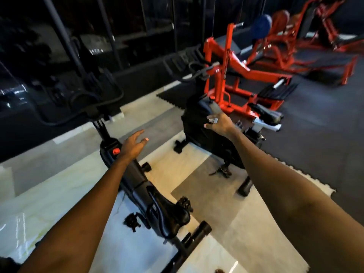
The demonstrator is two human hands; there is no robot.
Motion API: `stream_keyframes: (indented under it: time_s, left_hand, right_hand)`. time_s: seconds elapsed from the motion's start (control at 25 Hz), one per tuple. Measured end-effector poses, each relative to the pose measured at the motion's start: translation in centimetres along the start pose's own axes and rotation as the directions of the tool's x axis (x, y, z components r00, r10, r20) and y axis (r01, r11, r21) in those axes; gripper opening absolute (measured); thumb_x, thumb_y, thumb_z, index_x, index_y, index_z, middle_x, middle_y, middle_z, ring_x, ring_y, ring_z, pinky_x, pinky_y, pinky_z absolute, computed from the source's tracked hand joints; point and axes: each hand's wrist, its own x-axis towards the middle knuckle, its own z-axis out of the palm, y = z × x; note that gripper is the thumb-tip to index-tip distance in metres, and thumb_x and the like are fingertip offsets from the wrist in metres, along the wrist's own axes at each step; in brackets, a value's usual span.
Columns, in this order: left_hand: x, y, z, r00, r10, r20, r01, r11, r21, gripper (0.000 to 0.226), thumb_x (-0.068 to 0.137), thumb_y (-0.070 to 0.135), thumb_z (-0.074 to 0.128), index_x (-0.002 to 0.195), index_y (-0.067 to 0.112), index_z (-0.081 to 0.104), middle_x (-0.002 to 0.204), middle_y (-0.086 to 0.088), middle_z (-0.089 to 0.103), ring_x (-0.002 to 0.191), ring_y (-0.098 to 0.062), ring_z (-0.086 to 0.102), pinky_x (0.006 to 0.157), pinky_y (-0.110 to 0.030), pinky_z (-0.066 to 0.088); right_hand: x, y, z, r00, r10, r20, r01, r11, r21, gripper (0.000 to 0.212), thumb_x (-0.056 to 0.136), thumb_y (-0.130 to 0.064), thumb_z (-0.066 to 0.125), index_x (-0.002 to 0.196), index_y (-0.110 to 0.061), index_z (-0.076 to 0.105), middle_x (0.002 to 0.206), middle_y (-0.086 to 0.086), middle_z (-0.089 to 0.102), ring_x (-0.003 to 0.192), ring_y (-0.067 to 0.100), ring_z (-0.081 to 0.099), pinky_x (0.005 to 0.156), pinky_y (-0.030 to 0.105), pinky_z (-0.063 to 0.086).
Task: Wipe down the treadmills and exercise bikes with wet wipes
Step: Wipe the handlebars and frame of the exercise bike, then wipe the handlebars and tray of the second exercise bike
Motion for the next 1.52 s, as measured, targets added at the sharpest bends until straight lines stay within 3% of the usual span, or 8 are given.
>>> stream_keyframes:
  time_s: [0.24,0.4,0.6,0.68,0.84,0.92,1.16,1.52]
  left_hand:
    - [8.1,10.0,-3.5,0.988,0.118,-0.097,-0.116,0.993,0.030,0.053,0.097,0.034,0.064,0.147,0.033,0.049,0.151,-0.007,0.049,0.139,-0.027,0.047,0.112,-0.042,0.042]
    - [13.2,16.9,-4.3,0.969,0.173,-0.175,-0.176,0.984,-0.003,0.054,0.097,0.033,0.064,0.148,0.034,0.048,0.152,-0.005,0.049,0.139,-0.025,0.047,0.112,-0.040,0.043]
    - [19.5,22.5,-3.5,0.960,0.179,-0.216,-0.185,0.983,-0.008,0.053,0.097,0.032,0.065,0.148,0.035,0.049,0.150,-0.007,0.051,0.138,-0.024,0.048,0.108,-0.035,0.043]
    - [21.7,23.5,-3.0,0.962,0.174,-0.209,-0.177,0.984,0.005,0.054,0.097,0.031,0.064,0.148,0.034,0.048,0.152,-0.007,0.049,0.140,-0.024,0.046,0.105,-0.030,0.039]
    - [28.2,25.0,-2.6,0.954,0.215,-0.207,-0.211,0.977,0.041,0.054,0.097,0.030,0.065,0.148,0.034,0.048,0.153,-0.006,0.048,0.141,-0.024,0.045,0.109,-0.032,0.037]
    - [31.7,25.7,-2.4,0.949,0.232,-0.215,-0.226,0.973,0.052,0.055,0.097,0.031,0.065,0.148,0.035,0.047,0.152,-0.006,0.049,0.140,-0.024,0.045,0.112,-0.035,0.037]
    - [41.7,27.2,-0.5,0.946,0.223,-0.236,-0.219,0.975,0.043,0.055,0.097,0.030,0.066,0.148,0.035,0.048,0.150,-0.009,0.051,0.139,-0.024,0.047,0.114,-0.039,0.038]
    - [57.8,28.1,6.3,0.964,0.167,-0.207,-0.157,0.986,0.062,0.056,0.097,0.029,0.065,0.149,0.036,0.046,0.153,-0.006,0.048,0.141,-0.024,0.045,0.115,-0.040,0.037]
  right_hand:
    - [8.3,-4.4,-8.8,0.987,-0.132,-0.094,0.128,0.991,-0.042,0.043,0.087,-0.020,0.076,0.128,-0.009,0.066,0.125,0.010,0.068,0.110,0.020,0.065,0.078,0.011,0.036]
    - [13.9,-6.3,-14.2,0.968,-0.203,-0.150,0.195,0.979,-0.064,0.038,0.086,-0.018,0.076,0.123,-0.010,0.068,0.106,0.006,0.068,0.096,0.016,0.062,0.084,0.012,0.043]
    - [21.7,-6.7,-19.6,0.968,-0.223,-0.118,0.218,0.974,-0.056,0.042,0.090,-0.012,0.072,0.130,-0.004,0.062,0.121,0.015,0.068,0.110,0.027,0.066,0.050,0.001,0.036]
    - [24.7,-6.2,-20.3,0.964,-0.243,-0.112,0.226,0.964,-0.143,0.043,0.088,-0.015,0.073,0.129,-0.006,0.064,0.126,0.013,0.066,0.116,0.026,0.063,0.067,0.003,0.039]
    - [31.2,-6.2,-21.1,0.937,-0.317,-0.146,0.277,0.930,-0.243,0.040,0.084,-0.019,0.074,0.123,-0.011,0.070,0.125,0.013,0.067,0.117,0.030,0.062,0.098,0.032,0.049]
    - [34.4,-6.6,-21.4,0.930,-0.336,-0.152,0.292,0.922,-0.253,0.036,0.085,-0.017,0.072,0.121,-0.010,0.070,0.122,0.012,0.069,0.114,0.030,0.063,0.099,0.038,0.050]
    - [45.1,-5.8,-22.6,0.933,-0.327,-0.152,0.286,0.928,-0.240,0.039,0.086,-0.020,0.071,0.124,-0.014,0.069,0.123,0.006,0.069,0.116,0.024,0.063,0.090,0.024,0.044]
    - [62.9,-0.2,-22.4,0.925,-0.364,-0.113,0.328,0.911,-0.250,0.037,0.083,-0.016,0.071,0.119,-0.008,0.072,0.127,0.013,0.065,0.122,0.027,0.059,0.103,0.029,0.043]
